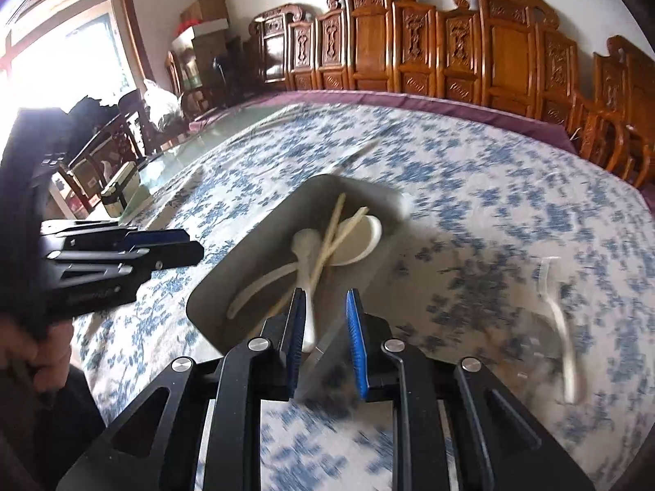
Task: Organize utensils
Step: 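Grasp a wooden chopstick with the right tool while the left tool returns to the pile, then grasp the metal slotted spatula by its handle with the left tool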
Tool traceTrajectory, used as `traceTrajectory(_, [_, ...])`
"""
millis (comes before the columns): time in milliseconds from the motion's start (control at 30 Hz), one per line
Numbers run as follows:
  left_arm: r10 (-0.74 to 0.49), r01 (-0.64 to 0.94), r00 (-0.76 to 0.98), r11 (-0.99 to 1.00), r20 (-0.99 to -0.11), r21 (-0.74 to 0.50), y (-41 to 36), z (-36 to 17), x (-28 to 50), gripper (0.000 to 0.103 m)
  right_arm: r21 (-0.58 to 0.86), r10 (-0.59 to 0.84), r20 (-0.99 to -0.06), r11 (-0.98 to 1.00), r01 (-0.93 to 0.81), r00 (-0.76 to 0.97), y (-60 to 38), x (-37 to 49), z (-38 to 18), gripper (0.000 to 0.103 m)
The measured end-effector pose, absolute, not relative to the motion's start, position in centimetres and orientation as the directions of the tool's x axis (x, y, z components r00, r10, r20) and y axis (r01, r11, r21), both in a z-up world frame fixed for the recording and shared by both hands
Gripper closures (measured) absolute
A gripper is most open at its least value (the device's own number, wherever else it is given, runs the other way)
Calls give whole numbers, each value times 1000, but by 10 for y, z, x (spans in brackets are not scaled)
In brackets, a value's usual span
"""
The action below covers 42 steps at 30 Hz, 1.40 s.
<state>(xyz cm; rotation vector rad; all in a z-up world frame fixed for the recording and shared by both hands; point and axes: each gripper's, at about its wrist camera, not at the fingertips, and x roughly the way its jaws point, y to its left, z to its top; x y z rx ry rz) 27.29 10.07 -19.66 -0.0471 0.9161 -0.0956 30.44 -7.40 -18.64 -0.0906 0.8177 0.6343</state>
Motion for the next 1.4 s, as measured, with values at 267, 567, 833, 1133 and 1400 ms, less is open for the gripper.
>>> traceTrajectory(267, [-105, 55, 662, 994, -742, -91, 81, -179, 263, 45, 85, 379, -719, 880, -468, 582, -165, 290, -177, 80])
traceTrajectory(567, [-160, 115, 686, 987, -710, -112, 41, -169, 251, 34, 36, 254, -722, 943, -331, 644, -240, 294, -183, 77])
traceTrajectory(833, [-196, 184, 657, 978, -728, -97, 1, -181, 247, 34, 56, 271, -789, 925, -375, 552, -233, 295, -225, 77])
traceTrajectory(1133, [-218, 246, 623, 966, -751, -76, -34, -196, 243, 34, 10, 230, -845, 910, -415, 483, -230, 292, -256, 77])
traceTrajectory(1400, [-251, 300, 552, 949, -795, -91, -66, -223, 245, 34, -24, 217, -861, 886, -462, 460, -229, 288, -264, 94])
